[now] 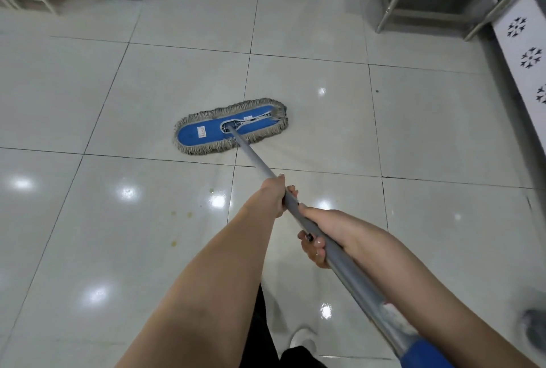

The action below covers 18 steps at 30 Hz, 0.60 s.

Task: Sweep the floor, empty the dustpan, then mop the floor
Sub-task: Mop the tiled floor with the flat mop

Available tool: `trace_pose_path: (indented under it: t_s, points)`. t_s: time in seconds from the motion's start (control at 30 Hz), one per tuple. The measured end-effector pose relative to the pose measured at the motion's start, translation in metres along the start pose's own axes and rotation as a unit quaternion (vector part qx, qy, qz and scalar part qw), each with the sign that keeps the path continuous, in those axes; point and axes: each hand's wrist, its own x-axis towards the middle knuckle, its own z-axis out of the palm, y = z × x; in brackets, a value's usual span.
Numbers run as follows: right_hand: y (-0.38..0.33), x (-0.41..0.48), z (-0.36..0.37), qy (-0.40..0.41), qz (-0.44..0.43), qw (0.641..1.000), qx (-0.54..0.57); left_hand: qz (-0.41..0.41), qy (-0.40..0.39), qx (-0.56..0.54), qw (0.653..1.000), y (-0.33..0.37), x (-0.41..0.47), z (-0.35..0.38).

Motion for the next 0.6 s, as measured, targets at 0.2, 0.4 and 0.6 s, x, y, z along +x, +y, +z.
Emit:
trace_pose_path:
  t_s: [0.2,0.4,0.6]
  points:
    - [0.055,-0.017,-0.033,0.003,0.007,1.000,0.005,-0.030,0.009,-0.010,0.999,-0.056,-0.025,0.021]
    - [0.073,-0.019,-0.036,0.007,0.012,1.000,-0.008,-0.031,0.006,-0.004,0.999,-0.077,-0.030,0.022]
    - [0.051,0.001,-0.022,-0.003,0.025,1.000,-0.001,-0.012,0.006,-0.024,1.000,-0.060,-0.005,0.011]
